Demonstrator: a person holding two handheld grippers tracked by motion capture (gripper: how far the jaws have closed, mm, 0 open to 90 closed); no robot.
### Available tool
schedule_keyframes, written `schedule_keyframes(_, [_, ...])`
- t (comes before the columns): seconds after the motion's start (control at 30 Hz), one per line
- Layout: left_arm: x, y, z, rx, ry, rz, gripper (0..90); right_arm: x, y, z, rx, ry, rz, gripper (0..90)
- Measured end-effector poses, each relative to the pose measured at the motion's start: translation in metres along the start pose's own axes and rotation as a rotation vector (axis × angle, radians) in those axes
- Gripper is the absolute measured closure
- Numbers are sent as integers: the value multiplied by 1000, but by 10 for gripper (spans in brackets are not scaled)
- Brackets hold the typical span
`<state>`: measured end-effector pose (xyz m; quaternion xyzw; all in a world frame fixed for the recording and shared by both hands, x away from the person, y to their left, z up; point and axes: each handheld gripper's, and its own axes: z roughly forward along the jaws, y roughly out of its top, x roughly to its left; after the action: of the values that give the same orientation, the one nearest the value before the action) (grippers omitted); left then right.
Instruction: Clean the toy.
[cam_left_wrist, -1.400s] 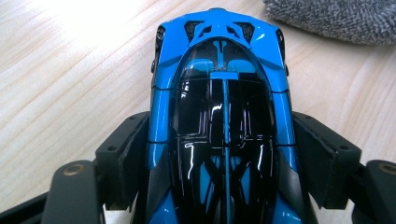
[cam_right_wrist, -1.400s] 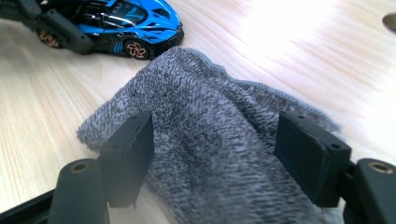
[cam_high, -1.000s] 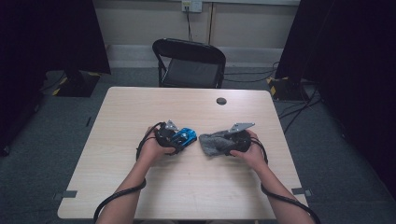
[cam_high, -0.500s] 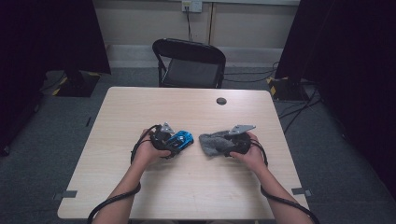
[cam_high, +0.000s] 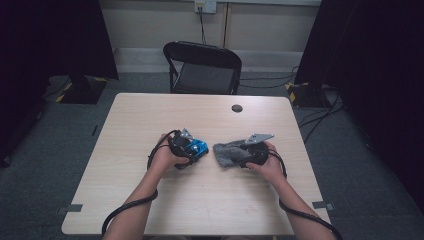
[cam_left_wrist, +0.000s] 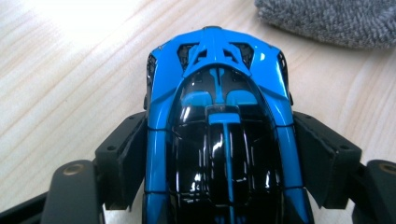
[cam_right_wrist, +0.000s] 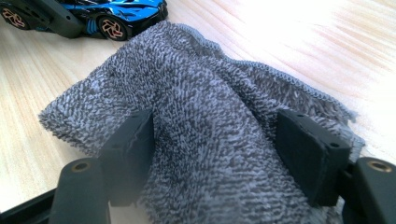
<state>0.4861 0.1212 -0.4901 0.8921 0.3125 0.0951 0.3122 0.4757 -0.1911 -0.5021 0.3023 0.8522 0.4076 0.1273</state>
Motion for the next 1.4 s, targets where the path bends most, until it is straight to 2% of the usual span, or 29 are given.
schedule_keyframes(0.13, [-2, 1, -1, 11, 14, -18, 259, 1, 0, 0, -2, -4, 1, 293])
schedule_keyframes(0.23, [-4, 2, -2, 24, 28, -15, 261, 1, 0, 0, 1, -7, 0, 293])
schedule_keyframes(0.4, [-4, 3, -8, 29, 9, -20, 262, 1, 2, 0, 12, -7, 2, 294])
schedule_keyframes(0.47, [-4, 3, -10, 19, 7, -37, 263, 1, 2, 0, 15, -7, 1, 294])
schedule_keyframes(0.7, [-2, 7, -21, 20, 7, -19, 270, 1, 3, 0, 17, -7, 1, 294])
schedule_keyframes(0.8, [-2, 6, -20, 20, -6, -24, 270, 1, 3, 1, 17, -9, 2, 293])
schedule_keyframes(0.87, [-3, 5, -18, 25, 4, -18, 271, 1, 2, 1, 15, -10, 3, 293])
schedule_keyframes(1.0, [-4, 6, -17, 18, -3, -31, 270, 1, 3, 1, 17, -10, 3, 293])
schedule_keyframes(1.07, [-3, 6, -15, 36, 3, -31, 270, 1, 3, 1, 17, -10, 4, 292])
schedule_keyframes(1.23, [-4, 7, -10, 45, 6, -38, 269, 2, 2, 1, 12, -12, 5, 292])
schedule_keyframes(1.37, [-4, 6, -8, 102, 11, -43, 259, 1, 2, 1, 13, -11, 5, 292])
schedule_keyframes(1.4, [-4, 5, -8, 90, 11, -46, 258, 1, 2, 1, 13, -11, 5, 292])
